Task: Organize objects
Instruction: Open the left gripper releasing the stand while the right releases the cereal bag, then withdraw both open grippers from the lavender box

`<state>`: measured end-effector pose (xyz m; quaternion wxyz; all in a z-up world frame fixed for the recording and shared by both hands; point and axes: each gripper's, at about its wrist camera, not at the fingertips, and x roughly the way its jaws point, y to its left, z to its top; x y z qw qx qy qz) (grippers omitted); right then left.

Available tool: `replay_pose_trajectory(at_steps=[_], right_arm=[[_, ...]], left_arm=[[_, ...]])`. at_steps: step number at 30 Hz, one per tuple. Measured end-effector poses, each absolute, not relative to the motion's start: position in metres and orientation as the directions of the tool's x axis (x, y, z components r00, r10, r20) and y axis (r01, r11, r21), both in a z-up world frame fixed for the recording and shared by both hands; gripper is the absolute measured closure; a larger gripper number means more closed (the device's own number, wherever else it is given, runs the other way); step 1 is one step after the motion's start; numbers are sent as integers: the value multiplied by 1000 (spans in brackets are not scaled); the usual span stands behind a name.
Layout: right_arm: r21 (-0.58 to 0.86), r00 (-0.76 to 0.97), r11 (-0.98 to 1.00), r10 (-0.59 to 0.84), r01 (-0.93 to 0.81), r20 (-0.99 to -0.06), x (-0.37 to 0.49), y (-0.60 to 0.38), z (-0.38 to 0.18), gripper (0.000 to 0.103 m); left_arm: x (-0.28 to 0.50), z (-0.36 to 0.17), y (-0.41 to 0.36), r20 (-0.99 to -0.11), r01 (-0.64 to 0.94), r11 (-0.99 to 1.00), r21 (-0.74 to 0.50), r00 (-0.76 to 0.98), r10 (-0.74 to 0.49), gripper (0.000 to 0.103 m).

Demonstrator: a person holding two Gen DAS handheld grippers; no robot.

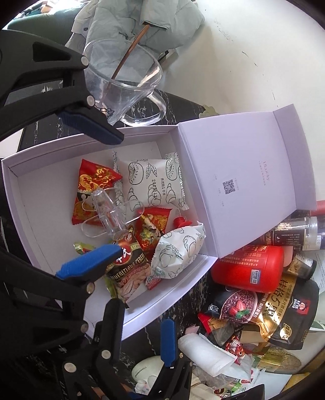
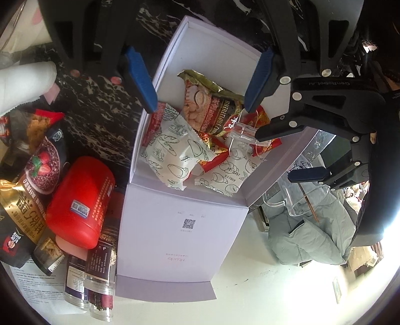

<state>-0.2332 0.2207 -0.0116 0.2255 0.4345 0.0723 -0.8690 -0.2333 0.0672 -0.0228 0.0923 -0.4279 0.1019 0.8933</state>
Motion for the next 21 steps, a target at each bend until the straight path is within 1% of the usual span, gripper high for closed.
replay_pose_trajectory(at_steps=[5,10,12,18,21], right_arm=[[60,-541,-893,-322,446,-777,-224,223,-2,30],[52,-560,-896,-321,441,-764,-210,224,8,30],[48,-571,-898,-318,437,-756,-204,225,12,28],[35,-599,-908,-304,418,-741,-184,227,23,25],[25,-612,-908,-302,418,-731,-172,226,29,24]], left_arm=[[-224,-11,61,-780,-237,-970,57,-617,105,19],[-212,-1,58,-771,-211,-976,48,-630,98,17],[-206,4,56,-765,-203,-978,43,-636,98,15],[-185,19,52,-736,-161,-983,89,-676,44,6],[-177,22,49,-736,-152,-984,88,-676,39,6]])
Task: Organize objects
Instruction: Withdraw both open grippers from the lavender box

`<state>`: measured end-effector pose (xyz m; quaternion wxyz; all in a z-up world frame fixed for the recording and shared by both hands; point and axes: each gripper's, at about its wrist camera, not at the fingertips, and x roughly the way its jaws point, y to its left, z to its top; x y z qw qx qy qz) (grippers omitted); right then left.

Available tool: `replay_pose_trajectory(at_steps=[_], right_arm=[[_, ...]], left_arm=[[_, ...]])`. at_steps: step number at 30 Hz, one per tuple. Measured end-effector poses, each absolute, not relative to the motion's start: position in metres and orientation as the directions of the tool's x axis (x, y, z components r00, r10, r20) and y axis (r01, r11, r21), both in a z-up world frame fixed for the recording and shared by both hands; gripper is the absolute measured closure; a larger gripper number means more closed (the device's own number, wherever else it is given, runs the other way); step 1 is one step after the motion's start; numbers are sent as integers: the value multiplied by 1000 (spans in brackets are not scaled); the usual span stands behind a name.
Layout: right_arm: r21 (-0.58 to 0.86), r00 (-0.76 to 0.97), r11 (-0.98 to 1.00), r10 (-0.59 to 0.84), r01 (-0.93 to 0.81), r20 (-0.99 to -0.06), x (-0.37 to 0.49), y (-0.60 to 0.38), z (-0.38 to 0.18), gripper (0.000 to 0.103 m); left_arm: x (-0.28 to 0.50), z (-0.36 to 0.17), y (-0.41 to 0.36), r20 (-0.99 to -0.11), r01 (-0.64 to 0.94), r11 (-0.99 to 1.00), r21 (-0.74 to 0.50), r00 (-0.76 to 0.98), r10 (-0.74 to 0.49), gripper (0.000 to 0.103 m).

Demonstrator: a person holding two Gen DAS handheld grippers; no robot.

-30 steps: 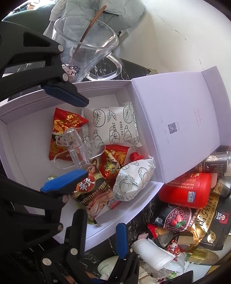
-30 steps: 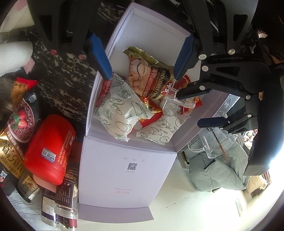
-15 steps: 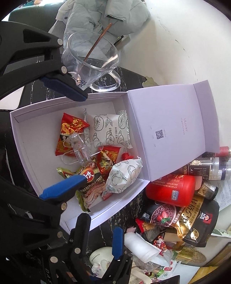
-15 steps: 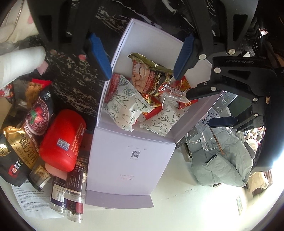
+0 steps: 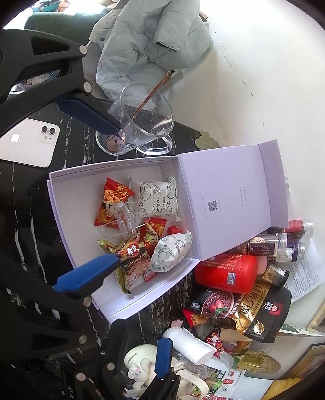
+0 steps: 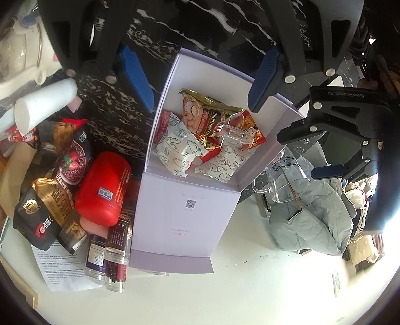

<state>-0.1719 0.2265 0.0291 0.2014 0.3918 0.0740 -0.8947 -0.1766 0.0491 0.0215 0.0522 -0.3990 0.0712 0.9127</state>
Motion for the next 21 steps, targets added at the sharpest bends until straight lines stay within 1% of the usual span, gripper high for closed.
replay_pose_trajectory(at_steps=[3,11,21], right_arm=[[17,-622,-906,-304,423,-722,-160,224,35,24],[-16,-656,-917,-274,400,-703,-127,222,43,19],[-25,-680,-920,-271,392,-681,-87,220,50,19]], left_arm=[[-166,25,47,-733,-141,-987,83,-679,35,6],[-133,36,39,-713,-120,-990,70,-701,35,6],[-91,47,33,-685,-103,-992,66,-728,30,6]])
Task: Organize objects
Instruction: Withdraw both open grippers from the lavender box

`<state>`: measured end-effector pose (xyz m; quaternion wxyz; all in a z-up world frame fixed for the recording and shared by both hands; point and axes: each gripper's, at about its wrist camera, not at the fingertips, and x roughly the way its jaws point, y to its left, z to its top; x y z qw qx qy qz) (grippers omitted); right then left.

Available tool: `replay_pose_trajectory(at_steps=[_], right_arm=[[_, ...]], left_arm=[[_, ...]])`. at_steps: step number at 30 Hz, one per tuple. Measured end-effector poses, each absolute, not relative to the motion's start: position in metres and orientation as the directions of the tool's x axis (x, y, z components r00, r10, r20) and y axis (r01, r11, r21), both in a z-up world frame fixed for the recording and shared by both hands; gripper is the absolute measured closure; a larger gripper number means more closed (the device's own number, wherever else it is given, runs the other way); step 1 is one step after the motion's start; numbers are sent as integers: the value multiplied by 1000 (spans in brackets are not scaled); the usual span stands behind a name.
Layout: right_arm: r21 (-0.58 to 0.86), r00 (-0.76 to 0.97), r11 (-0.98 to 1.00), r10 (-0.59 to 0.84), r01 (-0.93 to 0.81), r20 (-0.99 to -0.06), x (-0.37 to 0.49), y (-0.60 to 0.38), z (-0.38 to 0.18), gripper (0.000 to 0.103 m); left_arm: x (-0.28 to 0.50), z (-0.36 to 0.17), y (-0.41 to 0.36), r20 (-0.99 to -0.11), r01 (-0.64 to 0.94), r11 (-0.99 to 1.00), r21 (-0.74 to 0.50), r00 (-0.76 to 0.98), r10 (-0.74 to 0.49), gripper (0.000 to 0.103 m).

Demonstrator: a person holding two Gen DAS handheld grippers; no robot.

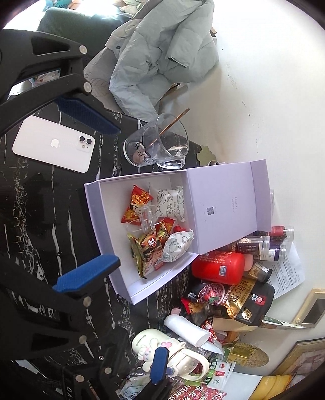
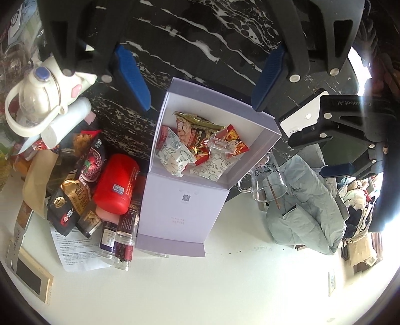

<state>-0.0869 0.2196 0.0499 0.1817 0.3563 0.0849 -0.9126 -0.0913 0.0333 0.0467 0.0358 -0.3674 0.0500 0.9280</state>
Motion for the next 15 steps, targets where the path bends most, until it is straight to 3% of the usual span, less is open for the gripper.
replay_pose_trajectory(at_steps=[15], right_arm=[[-9,-693,-928,-272,373,-667,-34,215,43,18]], left_arm=[[-31,53,28,-649,-36,-995,98,-760,-36,6]])
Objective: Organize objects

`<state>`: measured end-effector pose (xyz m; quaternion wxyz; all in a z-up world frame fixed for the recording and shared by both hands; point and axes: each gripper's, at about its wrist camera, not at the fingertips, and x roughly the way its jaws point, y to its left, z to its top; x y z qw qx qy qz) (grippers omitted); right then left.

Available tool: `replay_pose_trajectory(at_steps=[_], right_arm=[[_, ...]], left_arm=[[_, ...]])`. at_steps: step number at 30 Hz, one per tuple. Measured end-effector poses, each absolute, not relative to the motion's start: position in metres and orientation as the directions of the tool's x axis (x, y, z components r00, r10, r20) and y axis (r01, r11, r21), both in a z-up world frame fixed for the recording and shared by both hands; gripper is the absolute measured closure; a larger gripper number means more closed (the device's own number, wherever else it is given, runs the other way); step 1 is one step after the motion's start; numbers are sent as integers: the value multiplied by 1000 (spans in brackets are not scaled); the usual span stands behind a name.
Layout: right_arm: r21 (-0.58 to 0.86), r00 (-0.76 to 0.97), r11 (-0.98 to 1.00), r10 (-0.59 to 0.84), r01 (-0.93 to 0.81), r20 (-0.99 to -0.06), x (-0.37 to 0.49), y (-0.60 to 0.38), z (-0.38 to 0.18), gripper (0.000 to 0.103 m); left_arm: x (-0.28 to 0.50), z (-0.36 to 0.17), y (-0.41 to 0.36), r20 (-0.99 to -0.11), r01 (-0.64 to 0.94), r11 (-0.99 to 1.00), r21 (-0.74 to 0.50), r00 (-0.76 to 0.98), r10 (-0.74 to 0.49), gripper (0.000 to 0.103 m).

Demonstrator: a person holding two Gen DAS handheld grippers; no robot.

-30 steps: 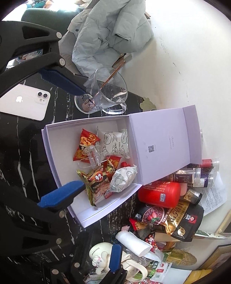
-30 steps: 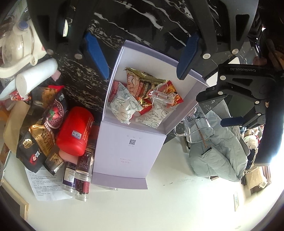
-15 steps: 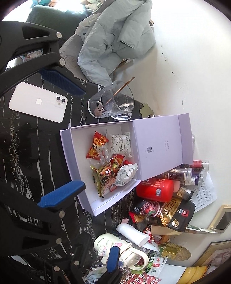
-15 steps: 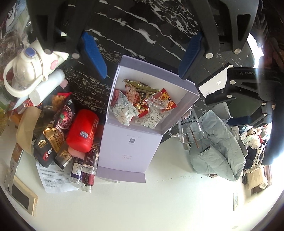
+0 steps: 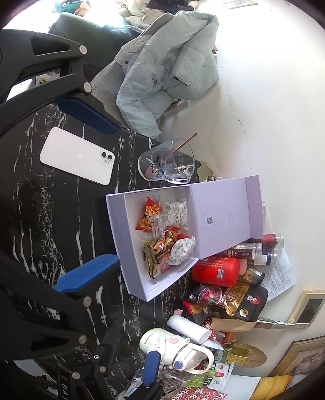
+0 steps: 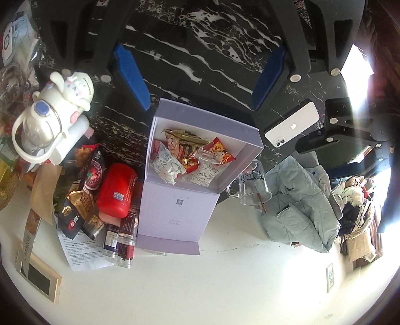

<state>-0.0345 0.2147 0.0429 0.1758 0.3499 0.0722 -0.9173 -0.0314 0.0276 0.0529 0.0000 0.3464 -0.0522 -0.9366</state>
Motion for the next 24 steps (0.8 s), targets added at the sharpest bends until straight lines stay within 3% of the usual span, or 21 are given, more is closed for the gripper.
replay_pose_trajectory(at_steps=[24], right_arm=[[33,-688,-948,-253,316,-680,4,228,15,18]], left_arm=[[13,31,35,-687,-21,-998,66,-726,-30,6]])
